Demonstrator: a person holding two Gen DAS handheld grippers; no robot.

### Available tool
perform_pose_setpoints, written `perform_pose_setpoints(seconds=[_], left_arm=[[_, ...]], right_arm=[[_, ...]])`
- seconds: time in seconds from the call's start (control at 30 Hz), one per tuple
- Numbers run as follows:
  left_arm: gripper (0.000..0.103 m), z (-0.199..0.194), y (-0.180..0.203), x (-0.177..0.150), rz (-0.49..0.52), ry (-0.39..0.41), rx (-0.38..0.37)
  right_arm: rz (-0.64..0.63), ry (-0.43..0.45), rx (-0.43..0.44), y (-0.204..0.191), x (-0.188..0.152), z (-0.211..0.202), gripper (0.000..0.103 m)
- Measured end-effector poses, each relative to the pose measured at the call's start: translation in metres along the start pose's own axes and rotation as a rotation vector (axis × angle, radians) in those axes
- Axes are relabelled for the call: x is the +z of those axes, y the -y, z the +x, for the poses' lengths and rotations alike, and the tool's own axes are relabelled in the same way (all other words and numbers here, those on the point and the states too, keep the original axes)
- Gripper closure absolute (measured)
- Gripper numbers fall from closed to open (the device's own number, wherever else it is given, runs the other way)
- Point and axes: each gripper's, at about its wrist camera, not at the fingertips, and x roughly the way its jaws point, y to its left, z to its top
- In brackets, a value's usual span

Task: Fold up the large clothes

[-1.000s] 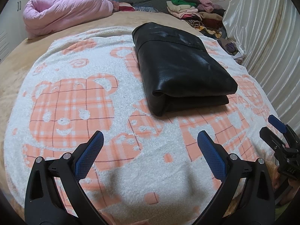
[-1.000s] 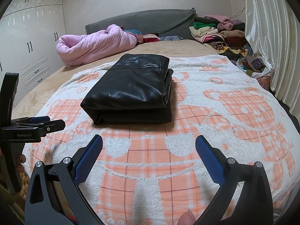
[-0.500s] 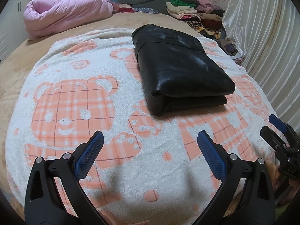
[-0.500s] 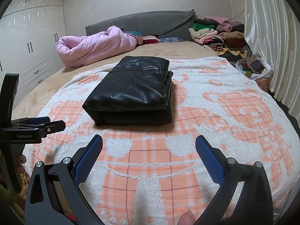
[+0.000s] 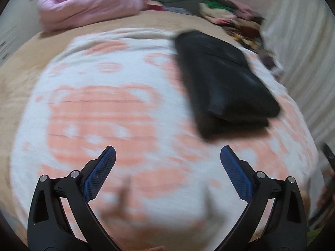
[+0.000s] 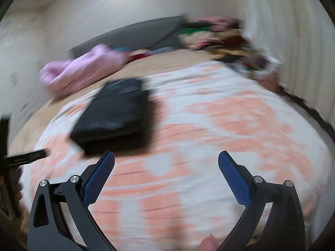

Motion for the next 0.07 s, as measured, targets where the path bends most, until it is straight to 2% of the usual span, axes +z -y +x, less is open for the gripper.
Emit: perform_pose_setpoints(seconds=[0.07], left_arm=[[0.009,-0.001,-0.051,0.019,-0.050,0.032,0.085]], right_arm=[[0.109,0.016,-0.149,0.065,0.004,-0.005,0.004]])
